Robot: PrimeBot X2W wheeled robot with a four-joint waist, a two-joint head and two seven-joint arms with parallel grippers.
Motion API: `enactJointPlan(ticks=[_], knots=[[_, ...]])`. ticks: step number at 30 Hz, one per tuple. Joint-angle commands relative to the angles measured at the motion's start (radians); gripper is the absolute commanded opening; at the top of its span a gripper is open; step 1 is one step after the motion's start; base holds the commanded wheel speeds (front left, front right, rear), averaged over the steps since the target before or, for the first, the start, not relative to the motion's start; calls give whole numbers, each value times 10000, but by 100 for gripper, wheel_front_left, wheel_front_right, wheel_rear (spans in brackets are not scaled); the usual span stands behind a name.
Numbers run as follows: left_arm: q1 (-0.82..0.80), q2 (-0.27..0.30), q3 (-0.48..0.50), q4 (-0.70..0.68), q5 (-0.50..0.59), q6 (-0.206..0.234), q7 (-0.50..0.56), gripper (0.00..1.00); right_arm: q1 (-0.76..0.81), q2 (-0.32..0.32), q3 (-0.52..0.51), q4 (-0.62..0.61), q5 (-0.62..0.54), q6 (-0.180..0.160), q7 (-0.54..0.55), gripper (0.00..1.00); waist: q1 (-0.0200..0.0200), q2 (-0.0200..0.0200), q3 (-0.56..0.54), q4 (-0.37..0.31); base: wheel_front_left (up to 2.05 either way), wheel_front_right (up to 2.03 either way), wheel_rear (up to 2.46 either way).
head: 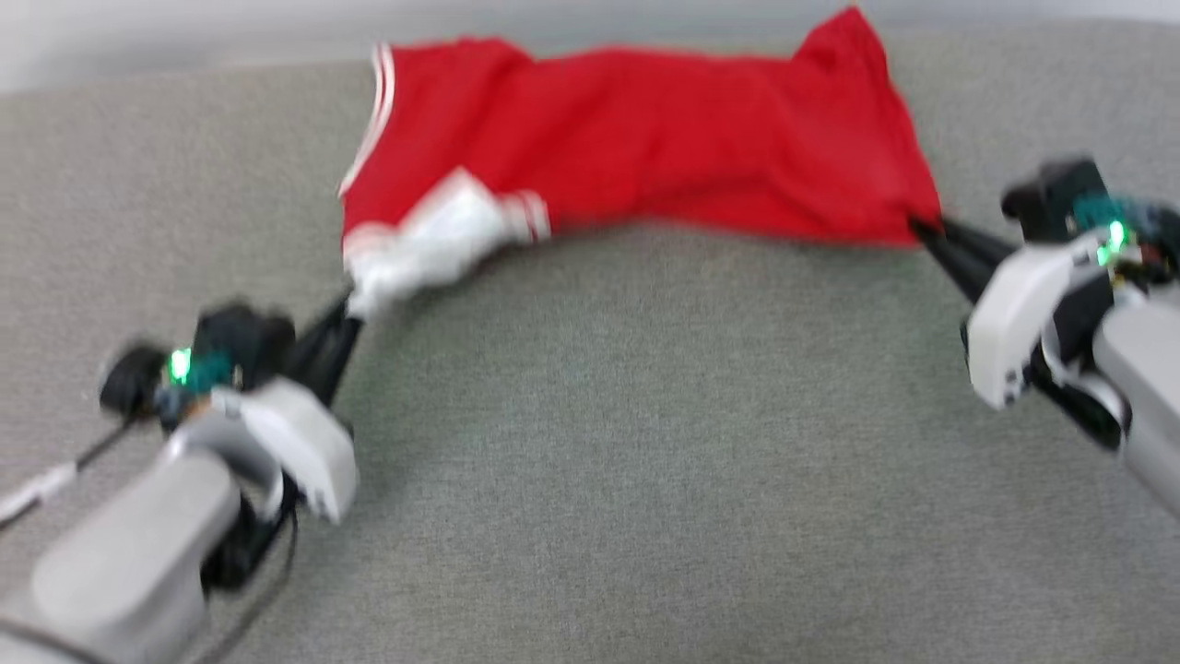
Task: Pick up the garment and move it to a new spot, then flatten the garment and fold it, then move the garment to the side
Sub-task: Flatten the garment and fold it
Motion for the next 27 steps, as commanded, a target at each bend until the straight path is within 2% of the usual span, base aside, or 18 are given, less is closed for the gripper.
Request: enactJointPlan(ticks=[1, 9, 15, 20, 25, 27], knots=[[567, 160, 58, -376, -308, 254, -58, 0, 401, -144, 22, -101, 176, -7, -98, 0, 1, 0, -478, -25, 0, 0, 0], [3573, 1124, -20, -2517, -1281, 1812, -27, 0, 2506, -884, 196, -706, 901, -7, -356, 0, 1, 0, -1401, -122, 0, 0, 0], [5515, 1225, 69, -3588, -2068, 2704, -51, 0, 4063, -1268, 105, -1105, 1149, -7, -528, 0, 1, 0, -2090, -219, 0, 0, 0], [6846, 948, 148, -3951, -2355, 2982, -65, 0, 5360, -1492, -163, -1451, 1351, -7, -642, 0, 1, 0, -2570, -175, 0, 0, 0], [7872, 702, 295, -3988, -2477, 2983, -68, 0, 6334, -1712, -518, -1713, 1259, -7, -607, 0, 1, 0, -2820, -208, 0, 0, 0], [8157, 778, 399, -3944, -2433, 3015, -59, 0, 6652, -1802, -674, -1865, 1250, -7, -517, 0, 1, 0, -2867, -196, 0, 0, 0]])
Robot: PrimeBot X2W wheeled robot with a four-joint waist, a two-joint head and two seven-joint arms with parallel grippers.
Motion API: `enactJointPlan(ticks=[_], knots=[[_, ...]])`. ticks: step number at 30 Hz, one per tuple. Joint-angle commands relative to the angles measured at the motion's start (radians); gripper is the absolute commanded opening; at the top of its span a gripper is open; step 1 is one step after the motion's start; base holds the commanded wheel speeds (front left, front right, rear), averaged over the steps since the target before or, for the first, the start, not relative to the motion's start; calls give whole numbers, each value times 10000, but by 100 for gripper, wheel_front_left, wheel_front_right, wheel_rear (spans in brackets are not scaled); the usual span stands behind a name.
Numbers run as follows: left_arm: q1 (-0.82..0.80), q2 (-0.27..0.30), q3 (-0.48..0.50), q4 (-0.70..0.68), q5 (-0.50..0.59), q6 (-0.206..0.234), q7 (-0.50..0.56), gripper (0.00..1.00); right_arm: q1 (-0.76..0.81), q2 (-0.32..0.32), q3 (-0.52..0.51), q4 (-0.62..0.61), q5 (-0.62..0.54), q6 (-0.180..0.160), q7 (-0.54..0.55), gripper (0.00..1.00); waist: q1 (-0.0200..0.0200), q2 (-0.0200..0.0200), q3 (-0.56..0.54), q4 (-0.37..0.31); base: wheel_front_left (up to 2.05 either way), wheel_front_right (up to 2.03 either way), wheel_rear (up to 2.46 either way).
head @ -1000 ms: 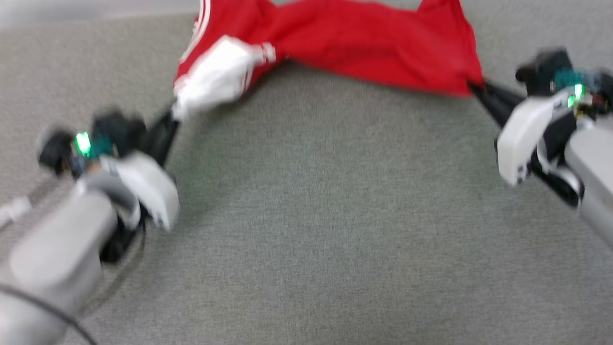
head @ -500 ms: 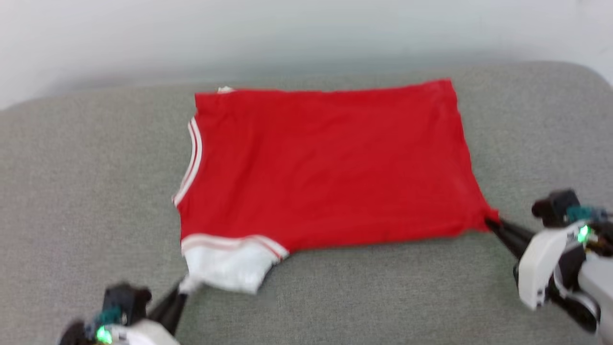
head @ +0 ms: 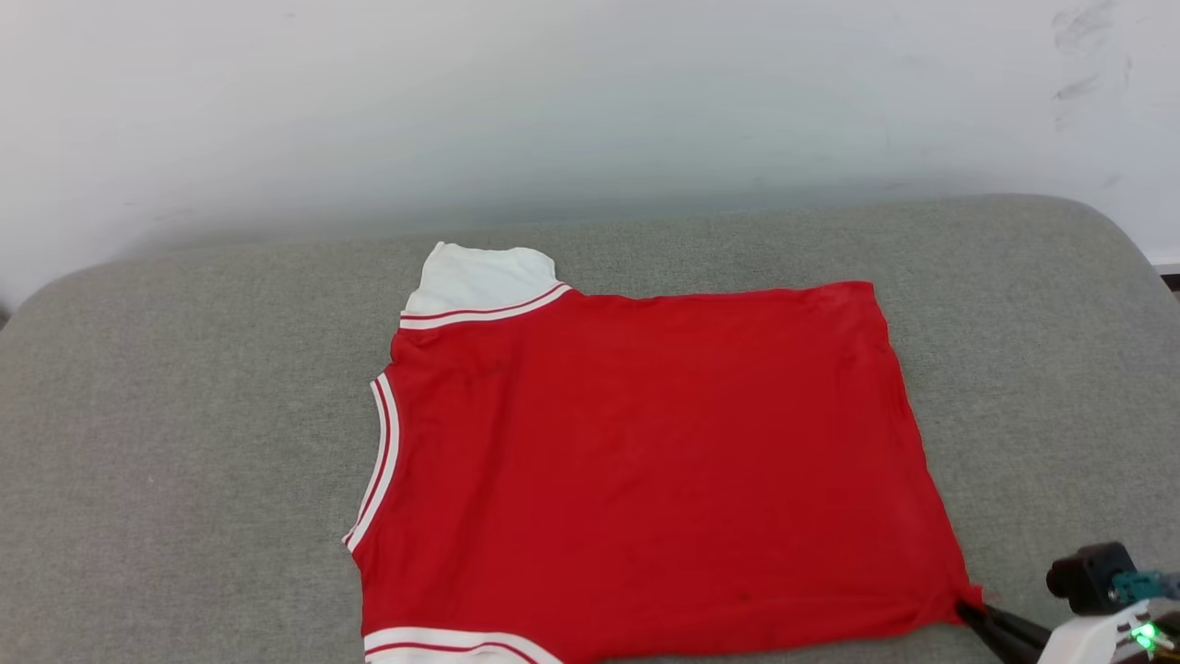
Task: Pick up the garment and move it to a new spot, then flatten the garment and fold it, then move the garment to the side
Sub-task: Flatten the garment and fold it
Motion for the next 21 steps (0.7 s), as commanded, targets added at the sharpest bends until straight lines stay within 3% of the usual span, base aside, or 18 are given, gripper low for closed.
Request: enactJointPlan(ticks=[1, 10, 21], knots=[[222, 69, 82, 44, 16, 2, -50, 0, 338, -126, -143, -123, -31, -7, 84, 0, 3, 0, -30, 19, 0, 0, 0], [-117, -231, 584, 135, 697, -301, -52, 0, 738, -60, -1219, -815, -591, -7, 523, 0, 3, 0, 92, 55, 0, 0, 0], [-2812, -44, 901, 656, 1803, -1243, 489, 0, -183, 152, -2971, -1776, -1448, -7, 1699, 0, 3, 0, 682, -46, 0, 0, 0]])
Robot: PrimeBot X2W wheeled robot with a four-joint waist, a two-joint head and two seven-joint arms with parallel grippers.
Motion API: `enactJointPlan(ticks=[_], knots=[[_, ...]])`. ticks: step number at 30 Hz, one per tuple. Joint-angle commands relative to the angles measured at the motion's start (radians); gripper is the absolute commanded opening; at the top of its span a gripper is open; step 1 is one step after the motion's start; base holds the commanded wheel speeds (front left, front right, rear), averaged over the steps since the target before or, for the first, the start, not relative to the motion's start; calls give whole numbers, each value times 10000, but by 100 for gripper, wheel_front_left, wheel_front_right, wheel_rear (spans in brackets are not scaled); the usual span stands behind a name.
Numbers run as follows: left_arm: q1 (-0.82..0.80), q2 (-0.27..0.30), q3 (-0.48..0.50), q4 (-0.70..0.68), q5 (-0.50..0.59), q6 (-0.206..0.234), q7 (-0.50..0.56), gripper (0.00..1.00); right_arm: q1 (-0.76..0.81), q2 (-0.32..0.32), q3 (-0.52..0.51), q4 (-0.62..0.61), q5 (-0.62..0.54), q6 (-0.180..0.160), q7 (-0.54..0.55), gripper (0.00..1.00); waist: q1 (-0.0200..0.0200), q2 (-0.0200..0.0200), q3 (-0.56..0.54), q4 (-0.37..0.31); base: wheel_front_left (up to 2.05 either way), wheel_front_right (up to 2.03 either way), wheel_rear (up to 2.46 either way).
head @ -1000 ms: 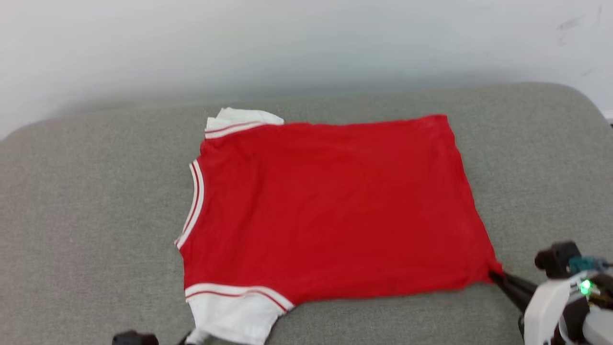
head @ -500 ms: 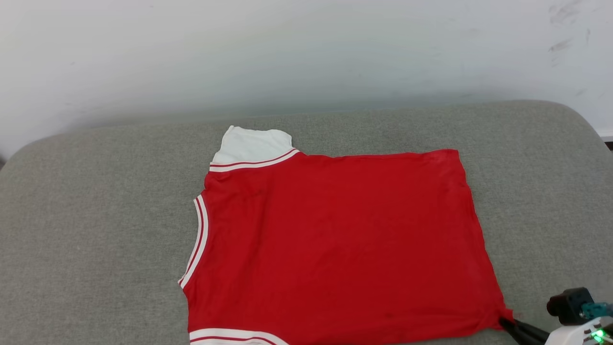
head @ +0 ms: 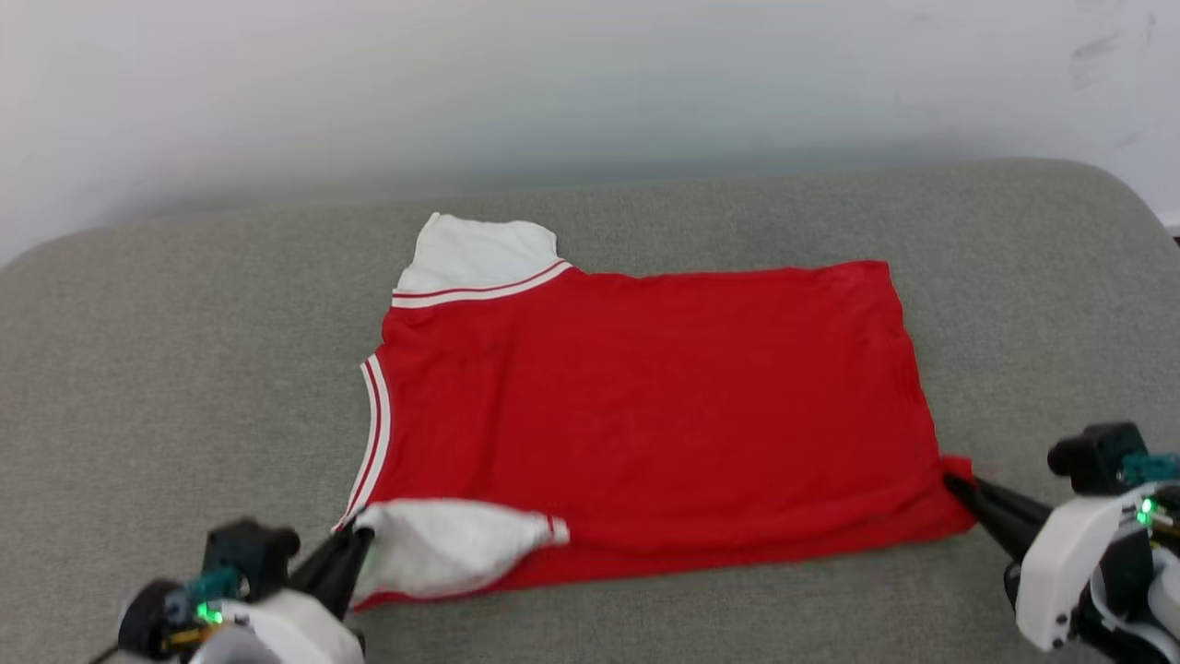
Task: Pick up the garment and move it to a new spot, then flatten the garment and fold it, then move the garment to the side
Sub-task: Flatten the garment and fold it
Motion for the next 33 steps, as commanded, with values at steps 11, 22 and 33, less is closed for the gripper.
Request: enactJointPlan(ticks=[11, 22, 33], knots=[[-2741, -214, 345, 1706, 248, -1207, 702, 0, -1099, 844, -1342, 56, -426, -6, 1214, 0, 0, 0, 1380, -327, 0, 0, 0], [-3949, -800, 247, 3846, 278, -2047, 814, 0, -2194, 1725, -1256, 1362, -1008, -7, 1704, 0, 0, 0, 2519, -448, 0, 0, 0], [-4486, -1537, -293, 5833, 222, -2981, 1286, 100, -2523, 2002, -412, 2013, -859, -4, 1630, 100, 0, 0, 2191, -315, 0, 0, 0]])
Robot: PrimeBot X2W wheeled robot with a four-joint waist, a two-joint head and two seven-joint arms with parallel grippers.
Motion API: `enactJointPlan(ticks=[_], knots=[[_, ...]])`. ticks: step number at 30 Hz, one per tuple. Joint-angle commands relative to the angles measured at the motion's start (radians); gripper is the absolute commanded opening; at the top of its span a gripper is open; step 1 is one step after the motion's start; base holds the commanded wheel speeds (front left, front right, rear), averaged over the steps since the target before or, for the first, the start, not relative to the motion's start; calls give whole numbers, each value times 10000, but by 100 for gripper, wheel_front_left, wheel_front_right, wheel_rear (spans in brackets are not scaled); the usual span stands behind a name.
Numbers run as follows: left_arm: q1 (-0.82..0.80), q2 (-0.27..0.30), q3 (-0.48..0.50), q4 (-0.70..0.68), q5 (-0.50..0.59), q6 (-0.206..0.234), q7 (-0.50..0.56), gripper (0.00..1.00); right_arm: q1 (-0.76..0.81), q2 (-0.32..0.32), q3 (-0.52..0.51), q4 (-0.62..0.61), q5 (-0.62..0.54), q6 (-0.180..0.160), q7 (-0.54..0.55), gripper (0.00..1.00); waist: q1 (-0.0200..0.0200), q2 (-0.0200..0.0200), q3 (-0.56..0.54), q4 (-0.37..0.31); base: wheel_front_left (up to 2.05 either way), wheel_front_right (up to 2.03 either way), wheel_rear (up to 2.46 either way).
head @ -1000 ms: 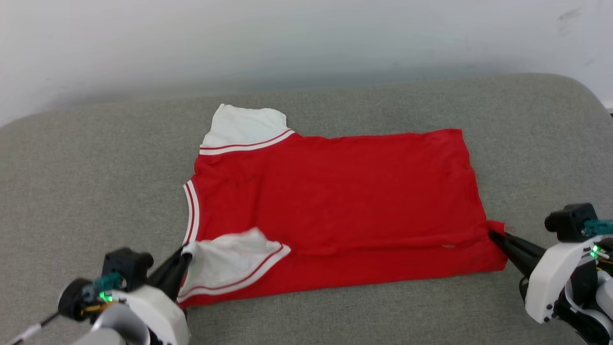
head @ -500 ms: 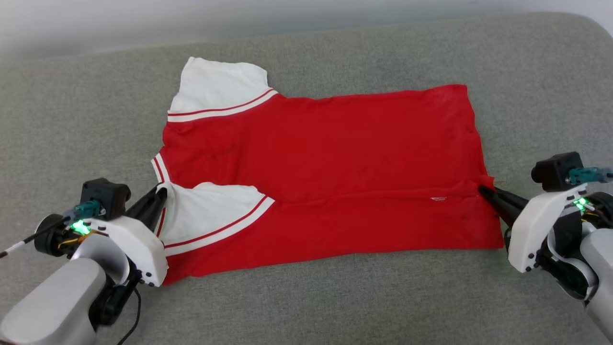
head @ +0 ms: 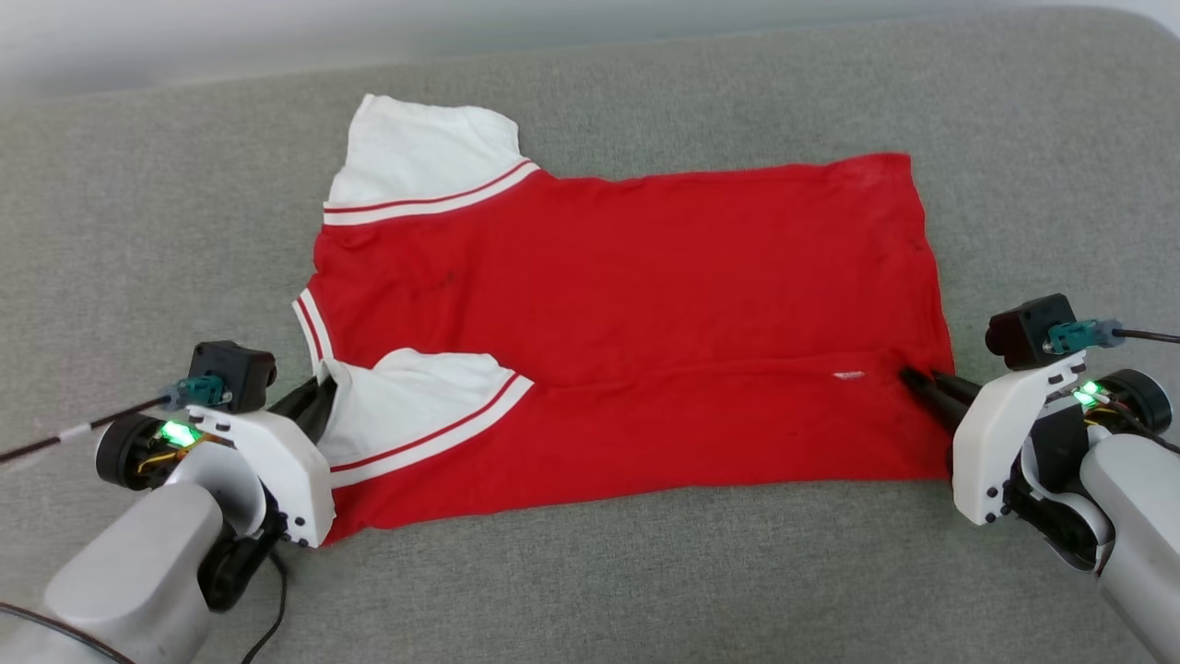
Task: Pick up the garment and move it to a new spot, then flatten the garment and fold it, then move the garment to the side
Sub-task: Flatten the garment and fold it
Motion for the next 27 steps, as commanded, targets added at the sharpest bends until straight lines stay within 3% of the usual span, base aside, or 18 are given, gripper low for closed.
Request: enactJointPlan(ticks=[1, 5, 10, 18, 27], knots=[[-122, -1, -44, 63, -60, -73, 111, 100, 7, 0, 31, -74, 27, 0, -151, 100, -1, 0, -190, 60, 0, 0, 0], [-422, 185, 105, -69, -89, -15, 193, 100, 150, -196, -34, -318, 160, -2, -536, 100, -1, 0, -547, 184, 0, 0, 0], [-762, 695, 94, -820, -185, 47, 1107, 100, 361, -470, -156, -738, 162, -2, -751, 100, -1, 0, -867, 333, 0, 0, 0], [-1609, 1569, -402, -2281, -605, -267, 4325, 100, 827, -457, -541, -1185, 128, -2, -834, 100, -1, 0, -1125, 446, 0, 0, 0], [-2053, 1937, -897, -3111, -2096, -534, 7930, 100, 894, -299, -735, -1611, -114, -2, -508, 100, -1, 0, -1053, 199, 0, 0, 0]])
